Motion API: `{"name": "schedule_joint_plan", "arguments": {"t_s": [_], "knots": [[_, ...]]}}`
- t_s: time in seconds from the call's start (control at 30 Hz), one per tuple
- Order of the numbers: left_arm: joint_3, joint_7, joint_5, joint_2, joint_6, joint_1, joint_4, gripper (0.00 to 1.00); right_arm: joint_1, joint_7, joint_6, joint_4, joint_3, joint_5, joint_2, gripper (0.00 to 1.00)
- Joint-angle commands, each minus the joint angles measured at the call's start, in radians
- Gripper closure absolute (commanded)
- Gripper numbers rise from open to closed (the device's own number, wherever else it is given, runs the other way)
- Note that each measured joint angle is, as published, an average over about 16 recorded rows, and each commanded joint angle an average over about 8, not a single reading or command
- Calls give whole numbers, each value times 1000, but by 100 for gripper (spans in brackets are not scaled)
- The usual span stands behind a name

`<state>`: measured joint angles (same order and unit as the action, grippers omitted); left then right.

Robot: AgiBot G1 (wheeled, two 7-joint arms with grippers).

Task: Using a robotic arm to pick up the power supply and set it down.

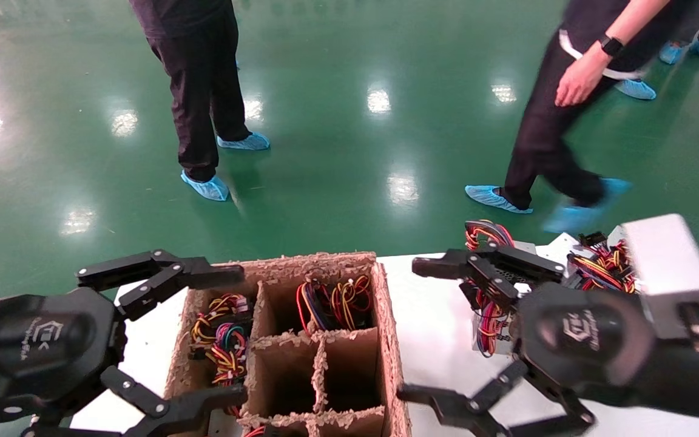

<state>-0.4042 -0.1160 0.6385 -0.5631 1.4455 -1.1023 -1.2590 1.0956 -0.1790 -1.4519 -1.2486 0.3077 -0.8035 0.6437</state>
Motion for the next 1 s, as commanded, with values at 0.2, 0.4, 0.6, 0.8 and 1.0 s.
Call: {"name": "schedule_joint_plan", "arguments": {"t_s": [0.2, 0.4, 0.6, 0.8, 1.0], "knots": [[0, 0, 0, 0, 0, 0, 0, 100, 32, 2, 47, 50, 42, -79, 64, 0], [0, 0, 0, 0, 0, 0, 0, 100, 70, 0, 93, 92, 86, -158, 133, 0], [0, 0, 0, 0, 0, 0, 0, 100, 103, -11, 147, 124, 128, -238, 193, 0], [0, 0, 0, 0, 0, 0, 0, 100, 125, -24, 204, 159, 165, -307, 252, 0], [0, 0, 0, 0, 0, 0, 0, 100, 135, -39, 242, 181, 190, -348, 298, 4]]}}
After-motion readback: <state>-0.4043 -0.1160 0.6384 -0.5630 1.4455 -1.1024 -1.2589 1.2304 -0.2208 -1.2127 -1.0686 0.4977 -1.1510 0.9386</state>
